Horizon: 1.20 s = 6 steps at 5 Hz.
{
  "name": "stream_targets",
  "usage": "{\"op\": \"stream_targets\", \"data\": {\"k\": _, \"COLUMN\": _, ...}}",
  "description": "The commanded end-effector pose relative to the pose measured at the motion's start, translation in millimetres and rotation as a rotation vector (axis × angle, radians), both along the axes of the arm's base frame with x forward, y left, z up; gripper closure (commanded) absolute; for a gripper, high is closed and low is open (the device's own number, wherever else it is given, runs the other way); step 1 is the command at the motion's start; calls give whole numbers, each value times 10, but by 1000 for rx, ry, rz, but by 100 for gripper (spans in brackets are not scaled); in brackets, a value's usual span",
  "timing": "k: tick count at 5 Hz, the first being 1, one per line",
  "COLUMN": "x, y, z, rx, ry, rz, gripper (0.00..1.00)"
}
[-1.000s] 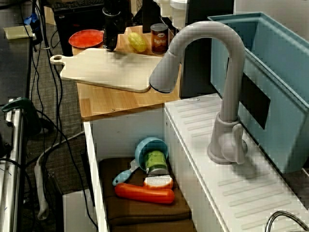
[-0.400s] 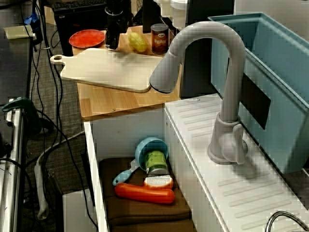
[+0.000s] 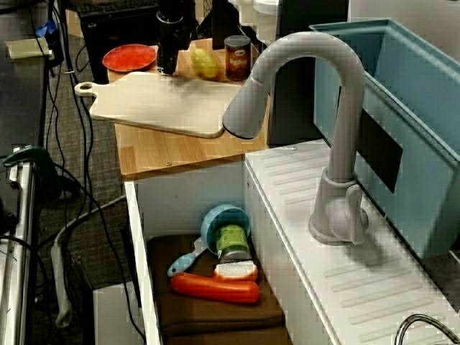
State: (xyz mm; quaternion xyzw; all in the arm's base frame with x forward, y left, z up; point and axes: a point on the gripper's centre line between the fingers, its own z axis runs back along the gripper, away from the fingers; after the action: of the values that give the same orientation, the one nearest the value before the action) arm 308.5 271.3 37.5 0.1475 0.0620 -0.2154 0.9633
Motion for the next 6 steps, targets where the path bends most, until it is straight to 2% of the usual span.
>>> {"op": "stream_targets", "data": {"k": 1, "x": 55, "y": 61, "z": 200, "rx": 32, "ry": -37, "rz": 11, "gripper": 100}}
{"op": "stream_targets", "data": {"k": 3, "x": 41, "y": 22, "z": 170, "rx": 25, "ry": -31, "rz": 8, "gripper": 100}}
{"op": "stream_targets", "data": {"k": 6, "x": 34, "y": -47, "z": 220, "rx": -19, "ry": -23, "rz": -6, "gripper": 100}}
